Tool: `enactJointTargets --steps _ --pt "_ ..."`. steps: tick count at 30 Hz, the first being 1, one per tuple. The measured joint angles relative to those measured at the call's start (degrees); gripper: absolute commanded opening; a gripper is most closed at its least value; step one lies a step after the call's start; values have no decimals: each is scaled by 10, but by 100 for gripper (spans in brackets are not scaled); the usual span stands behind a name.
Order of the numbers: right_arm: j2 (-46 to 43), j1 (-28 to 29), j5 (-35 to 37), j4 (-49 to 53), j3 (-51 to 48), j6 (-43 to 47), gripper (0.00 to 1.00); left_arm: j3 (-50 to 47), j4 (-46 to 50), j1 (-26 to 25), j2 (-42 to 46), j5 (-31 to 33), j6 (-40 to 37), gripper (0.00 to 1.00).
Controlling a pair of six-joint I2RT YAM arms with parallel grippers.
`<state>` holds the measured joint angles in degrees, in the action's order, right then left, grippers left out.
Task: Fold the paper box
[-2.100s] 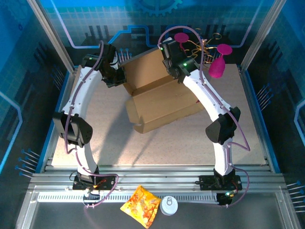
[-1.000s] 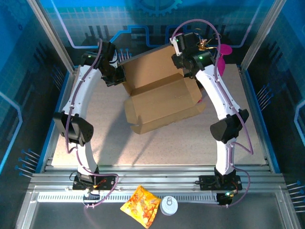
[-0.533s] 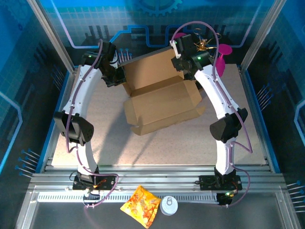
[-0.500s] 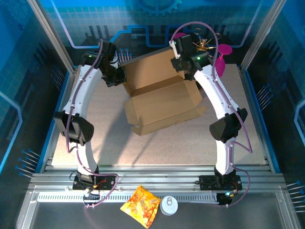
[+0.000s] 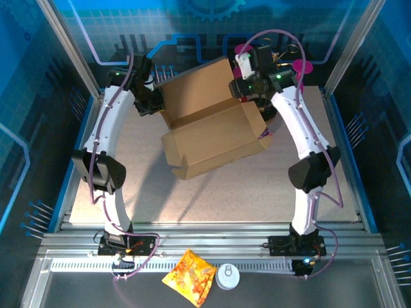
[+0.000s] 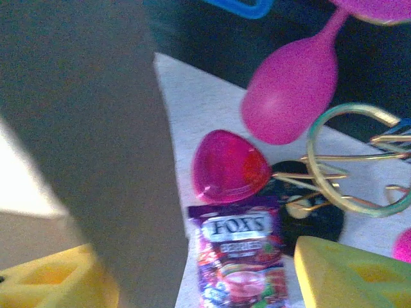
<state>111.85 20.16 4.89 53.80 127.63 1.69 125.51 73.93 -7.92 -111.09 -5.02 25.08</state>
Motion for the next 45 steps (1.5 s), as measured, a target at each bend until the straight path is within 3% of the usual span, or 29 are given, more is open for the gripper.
enactJointTargets --steps 6,9,14,21,26,28,30,32,45 --pt "-143 -7 -99 -112 -219 -17 78 0 9 3 -3 3 2 0" --pt "-187 -7 -101 -172 -289 -17 77 0 9 3 -6 3 1 0" --pt "-183 -6 -62 -252 -314 -12 74 0 12 3 -7 3 1 0" --pt "-111 15 -1 -296 -261 11 68 5 20 3 -7 3 1 0" --pt "-57 45 59 -297 -214 27 54 5 22 3 -7 3 1 0" --pt "-41 53 91 -297 -200 33 43 5 23 3 -7 3 0 0" --pt "-27 54 121 -294 -185 35 17 5 23 3 -7 3 0 0" --pt "-15 55 137 -289 -168 38 1 5 21 3 -7 -2 -2 0" --pt "-1 130 290 -171 -78 15 0 -37 -9 3 1 56 3 0"
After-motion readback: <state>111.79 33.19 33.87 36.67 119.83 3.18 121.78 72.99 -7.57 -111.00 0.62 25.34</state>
